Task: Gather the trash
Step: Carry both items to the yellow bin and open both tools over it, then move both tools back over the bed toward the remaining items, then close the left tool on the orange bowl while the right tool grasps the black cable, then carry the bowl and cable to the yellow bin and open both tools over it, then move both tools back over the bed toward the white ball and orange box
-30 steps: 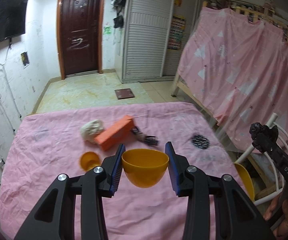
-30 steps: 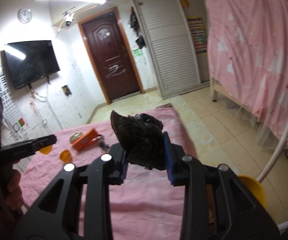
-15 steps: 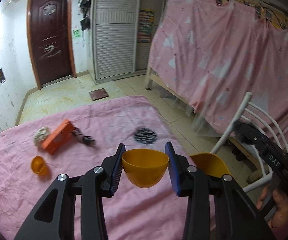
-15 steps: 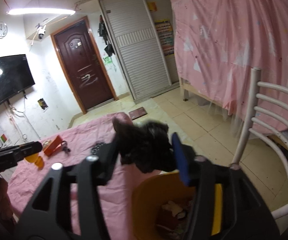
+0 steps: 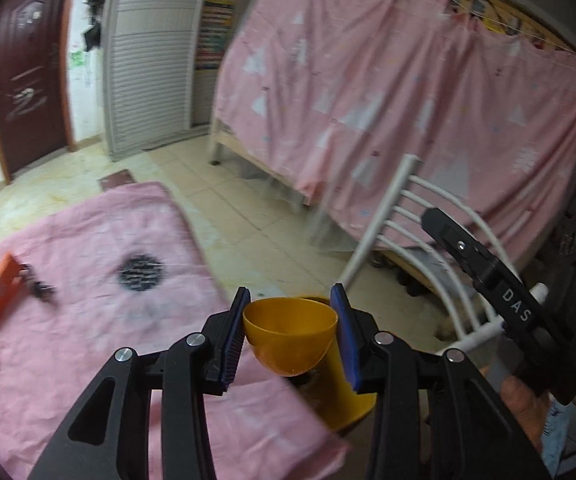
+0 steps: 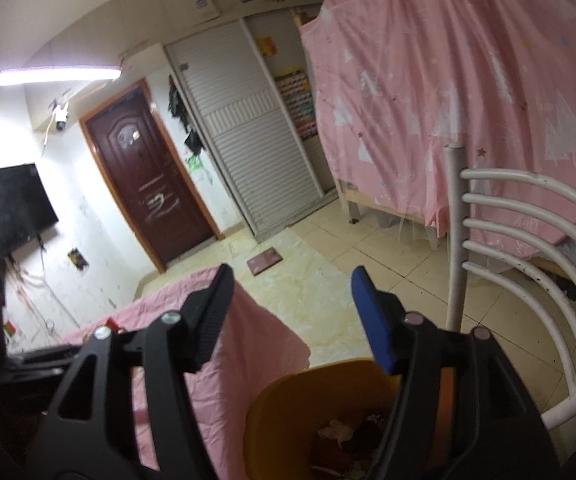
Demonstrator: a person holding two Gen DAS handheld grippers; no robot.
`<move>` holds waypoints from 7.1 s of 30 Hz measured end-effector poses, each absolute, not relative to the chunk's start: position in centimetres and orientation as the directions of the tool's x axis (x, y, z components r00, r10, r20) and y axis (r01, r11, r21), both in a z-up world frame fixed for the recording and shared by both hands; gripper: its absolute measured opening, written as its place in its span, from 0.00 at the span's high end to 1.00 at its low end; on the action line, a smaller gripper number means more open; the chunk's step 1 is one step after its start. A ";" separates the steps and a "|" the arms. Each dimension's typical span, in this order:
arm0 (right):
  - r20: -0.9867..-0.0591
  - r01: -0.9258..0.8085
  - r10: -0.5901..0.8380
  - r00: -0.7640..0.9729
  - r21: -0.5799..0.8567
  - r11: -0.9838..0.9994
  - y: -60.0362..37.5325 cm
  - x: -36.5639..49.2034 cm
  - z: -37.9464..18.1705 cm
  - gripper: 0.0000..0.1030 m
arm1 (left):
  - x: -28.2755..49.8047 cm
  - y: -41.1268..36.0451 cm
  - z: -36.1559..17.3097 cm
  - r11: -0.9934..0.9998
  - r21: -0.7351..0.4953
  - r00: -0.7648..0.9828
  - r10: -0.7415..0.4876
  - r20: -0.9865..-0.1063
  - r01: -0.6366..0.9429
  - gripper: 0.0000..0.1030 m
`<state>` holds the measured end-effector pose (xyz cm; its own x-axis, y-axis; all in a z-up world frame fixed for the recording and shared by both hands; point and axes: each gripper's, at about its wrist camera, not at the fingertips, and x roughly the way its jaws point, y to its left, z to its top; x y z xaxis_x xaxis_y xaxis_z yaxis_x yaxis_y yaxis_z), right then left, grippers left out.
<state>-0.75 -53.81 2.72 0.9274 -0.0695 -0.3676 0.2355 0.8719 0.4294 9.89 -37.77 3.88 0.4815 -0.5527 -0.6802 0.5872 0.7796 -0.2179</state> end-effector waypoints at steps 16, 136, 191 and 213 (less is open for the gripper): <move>-0.349 0.220 -0.057 0.936 0.451 0.865 -54.2 -0.8 3.0 0.33 | 9.8 -41.6 1.9 0.748 -0.221 0.428 -0.567 -0.704 0.626 0.56; -0.602 -0.186 0.216 0.769 0.112 0.976 -31.7 12.9 3.6 0.79 | 14.4 -18.5 4.8 0.976 0.014 0.716 -0.149 -0.682 0.217 0.67; -0.534 0.115 0.090 0.841 0.339 0.934 -50.9 3.1 -0.3 0.56 | 11.2 -39.5 3.5 0.818 -0.132 0.515 -0.468 -0.718 0.559 0.59; -0.586 -0.153 0.261 0.767 0.227 0.962 -34.9 13.3 1.6 0.31 | 18.7 -21.5 4.5 0.941 -0.142 0.639 -0.316 -0.701 0.308 0.51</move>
<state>13.31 -34.92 1.62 0.7672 0.2607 -0.5860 -0.1531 0.9617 0.2273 18.72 -21.47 4.47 0.6392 -0.3158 -0.7012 0.3084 0.9405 -0.1425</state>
